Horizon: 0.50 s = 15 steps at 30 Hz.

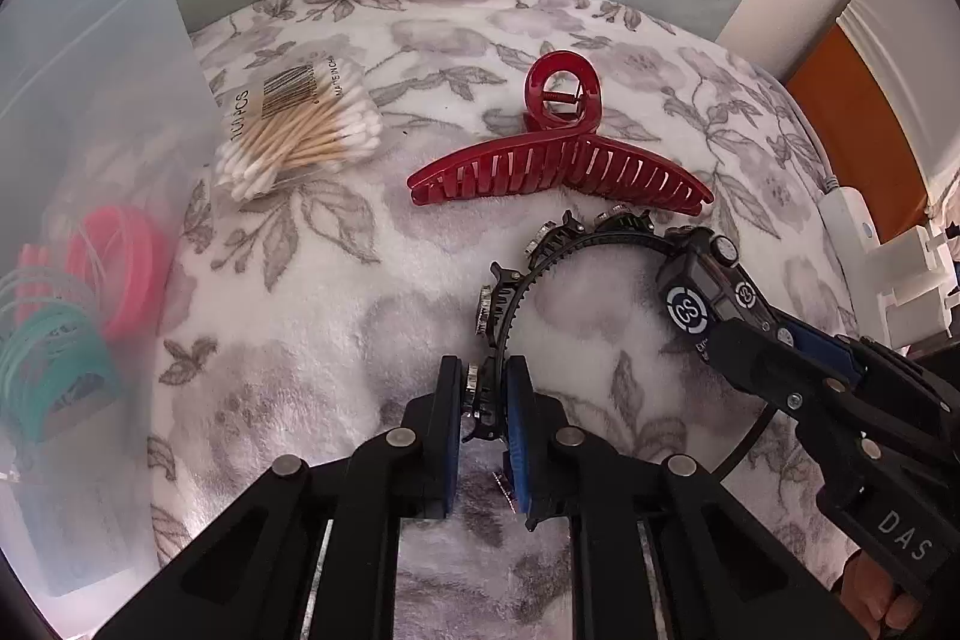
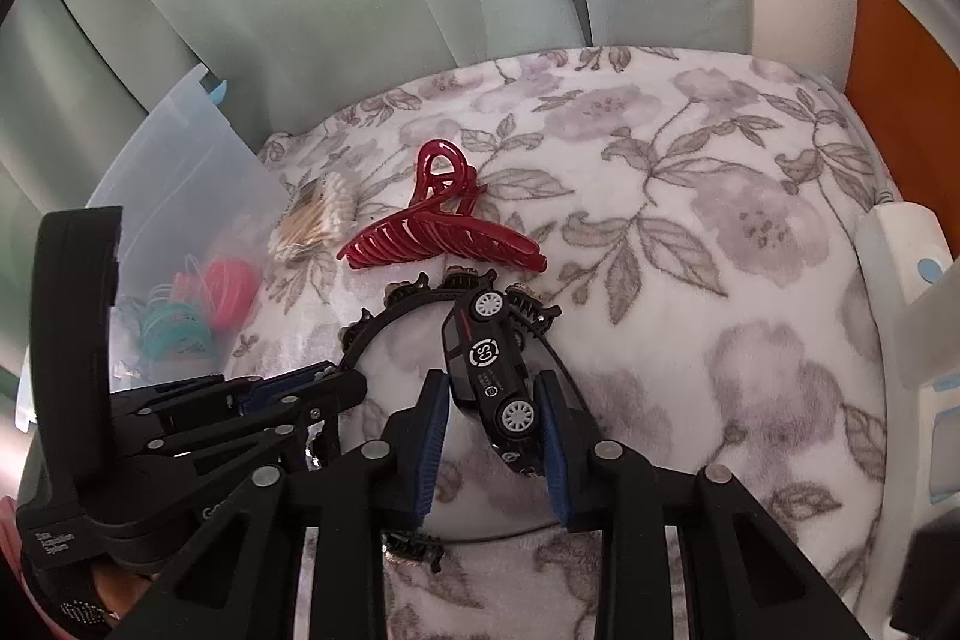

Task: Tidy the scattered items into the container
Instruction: 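Grasp the black headband with the left tool while the right grasps the black toy car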

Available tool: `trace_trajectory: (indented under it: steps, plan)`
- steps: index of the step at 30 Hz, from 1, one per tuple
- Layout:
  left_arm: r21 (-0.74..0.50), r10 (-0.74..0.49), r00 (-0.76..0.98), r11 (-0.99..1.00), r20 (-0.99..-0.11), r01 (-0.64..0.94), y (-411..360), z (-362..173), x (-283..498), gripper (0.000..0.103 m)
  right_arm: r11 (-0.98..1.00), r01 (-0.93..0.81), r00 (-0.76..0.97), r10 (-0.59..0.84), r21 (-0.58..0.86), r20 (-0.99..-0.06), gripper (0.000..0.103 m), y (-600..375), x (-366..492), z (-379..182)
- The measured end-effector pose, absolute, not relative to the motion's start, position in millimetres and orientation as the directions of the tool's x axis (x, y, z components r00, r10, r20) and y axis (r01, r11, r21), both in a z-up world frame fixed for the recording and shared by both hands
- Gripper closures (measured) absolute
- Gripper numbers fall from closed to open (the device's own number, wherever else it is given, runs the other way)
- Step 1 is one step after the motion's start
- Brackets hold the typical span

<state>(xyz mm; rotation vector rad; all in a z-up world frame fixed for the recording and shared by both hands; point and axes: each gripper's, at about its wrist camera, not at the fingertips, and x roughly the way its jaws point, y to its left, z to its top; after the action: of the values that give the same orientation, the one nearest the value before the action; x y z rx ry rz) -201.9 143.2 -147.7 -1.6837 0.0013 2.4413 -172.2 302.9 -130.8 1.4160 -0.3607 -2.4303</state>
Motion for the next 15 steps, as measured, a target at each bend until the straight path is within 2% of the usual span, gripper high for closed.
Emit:
trace_trajectory:
  steps: [15]
  plan:
    - [-0.073,0.094,-0.338,-0.995,-0.936,-0.075,122,-135,-166,0.089,-0.841,-0.011,-0.552,-0.446,0.541,-0.704,0.075,335,-104,-109]
